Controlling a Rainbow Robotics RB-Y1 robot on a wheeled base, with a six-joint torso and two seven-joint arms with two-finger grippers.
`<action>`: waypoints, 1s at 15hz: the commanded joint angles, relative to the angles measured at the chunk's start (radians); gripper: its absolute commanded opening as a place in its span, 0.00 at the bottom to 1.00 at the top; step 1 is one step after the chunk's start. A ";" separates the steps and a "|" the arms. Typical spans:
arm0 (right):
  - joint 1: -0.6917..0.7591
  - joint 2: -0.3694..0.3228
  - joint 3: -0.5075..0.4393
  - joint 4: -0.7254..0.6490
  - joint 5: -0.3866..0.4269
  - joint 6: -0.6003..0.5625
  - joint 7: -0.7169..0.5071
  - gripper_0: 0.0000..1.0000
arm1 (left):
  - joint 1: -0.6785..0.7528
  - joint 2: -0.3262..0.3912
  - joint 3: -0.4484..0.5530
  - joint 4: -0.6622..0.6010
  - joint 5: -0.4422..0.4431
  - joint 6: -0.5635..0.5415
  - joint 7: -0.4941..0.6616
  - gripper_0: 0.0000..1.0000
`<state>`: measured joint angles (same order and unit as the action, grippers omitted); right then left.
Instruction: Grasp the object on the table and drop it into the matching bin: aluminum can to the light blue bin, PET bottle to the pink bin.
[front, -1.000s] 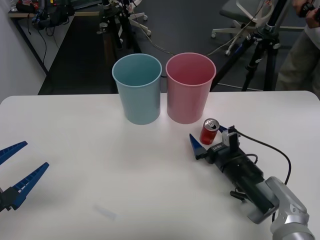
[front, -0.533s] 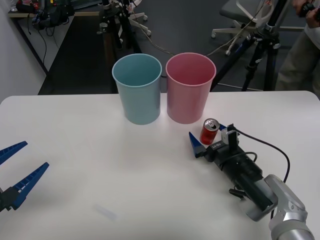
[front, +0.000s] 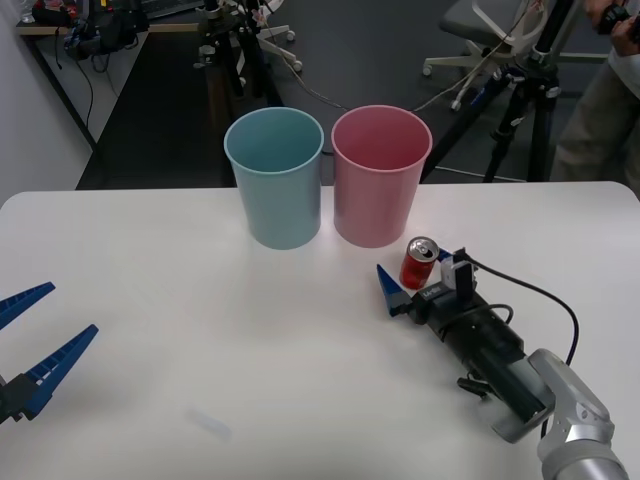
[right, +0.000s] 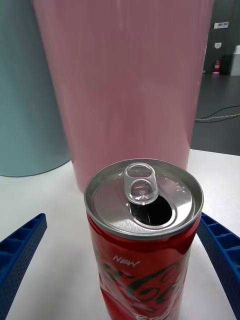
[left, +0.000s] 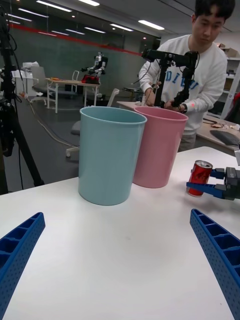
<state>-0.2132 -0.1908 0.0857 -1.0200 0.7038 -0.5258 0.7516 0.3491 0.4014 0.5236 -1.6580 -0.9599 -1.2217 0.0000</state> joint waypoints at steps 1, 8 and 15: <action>0.000 -0.001 0.000 0.000 0.002 0.000 0.000 0.01 | 0.000 0.000 0.000 0.000 0.000 0.000 0.000 1.00; 0.000 0.001 0.000 0.000 0.002 -0.002 0.000 0.00 | 0.000 0.000 0.000 0.000 0.000 0.000 0.000 1.00; 0.008 -0.001 0.002 -0.035 0.010 -0.005 -0.006 0.00 | 0.000 0.000 0.000 0.000 0.000 0.000 0.000 1.00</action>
<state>-0.2091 -0.1906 0.0864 -1.0408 0.7107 -0.5306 0.7472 0.3491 0.4014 0.5236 -1.6580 -0.9599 -1.2217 0.0000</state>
